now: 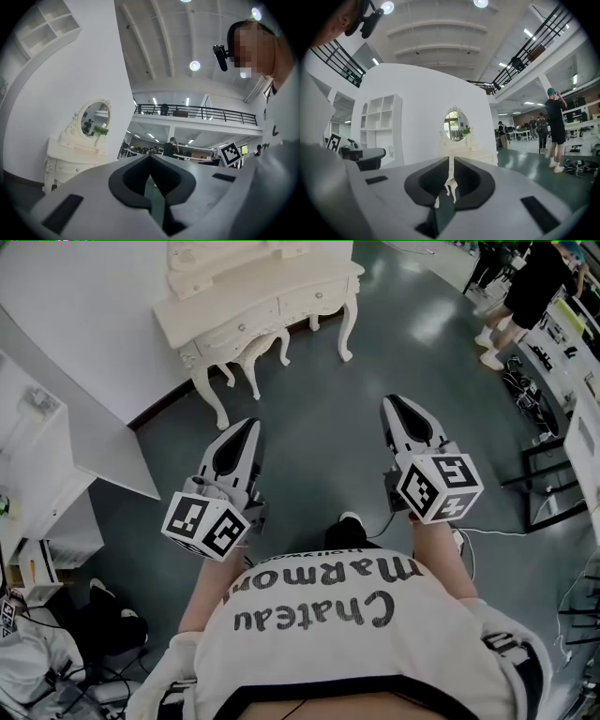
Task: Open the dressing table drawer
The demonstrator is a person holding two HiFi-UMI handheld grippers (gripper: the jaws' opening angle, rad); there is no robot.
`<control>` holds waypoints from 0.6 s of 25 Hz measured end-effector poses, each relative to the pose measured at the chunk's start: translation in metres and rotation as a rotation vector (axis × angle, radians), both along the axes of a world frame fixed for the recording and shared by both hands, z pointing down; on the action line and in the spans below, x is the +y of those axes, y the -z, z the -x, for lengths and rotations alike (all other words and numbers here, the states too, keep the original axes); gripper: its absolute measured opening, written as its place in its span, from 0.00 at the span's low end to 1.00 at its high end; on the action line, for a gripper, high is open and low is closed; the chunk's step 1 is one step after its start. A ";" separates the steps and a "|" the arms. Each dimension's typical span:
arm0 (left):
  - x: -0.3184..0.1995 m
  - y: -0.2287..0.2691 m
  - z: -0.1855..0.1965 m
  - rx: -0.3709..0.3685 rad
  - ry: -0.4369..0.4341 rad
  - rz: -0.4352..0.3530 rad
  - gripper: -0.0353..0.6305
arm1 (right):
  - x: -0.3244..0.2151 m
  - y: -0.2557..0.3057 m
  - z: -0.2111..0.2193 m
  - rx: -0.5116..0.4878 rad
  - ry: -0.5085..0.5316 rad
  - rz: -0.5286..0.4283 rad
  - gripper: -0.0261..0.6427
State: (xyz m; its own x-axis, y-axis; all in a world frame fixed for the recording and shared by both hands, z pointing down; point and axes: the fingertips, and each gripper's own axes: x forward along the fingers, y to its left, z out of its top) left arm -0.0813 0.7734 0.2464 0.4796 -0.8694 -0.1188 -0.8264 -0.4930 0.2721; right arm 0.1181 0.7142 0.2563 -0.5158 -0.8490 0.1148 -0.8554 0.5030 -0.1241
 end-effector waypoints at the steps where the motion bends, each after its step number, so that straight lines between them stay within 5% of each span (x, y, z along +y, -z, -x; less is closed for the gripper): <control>1: -0.007 0.001 -0.002 -0.002 -0.009 -0.004 0.09 | -0.008 0.000 -0.001 0.002 0.000 0.000 0.11; 15: -0.194 0.032 -0.026 -0.014 0.073 -0.084 0.09 | -0.207 0.032 -0.009 -0.008 0.108 -0.081 0.11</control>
State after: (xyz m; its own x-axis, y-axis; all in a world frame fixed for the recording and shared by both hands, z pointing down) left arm -0.0550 0.5799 0.2146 0.4173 -0.8895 -0.1861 -0.8645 -0.4517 0.2206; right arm 0.1273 0.5076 0.2244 -0.6051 -0.7950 0.0431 -0.7950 0.6005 -0.0860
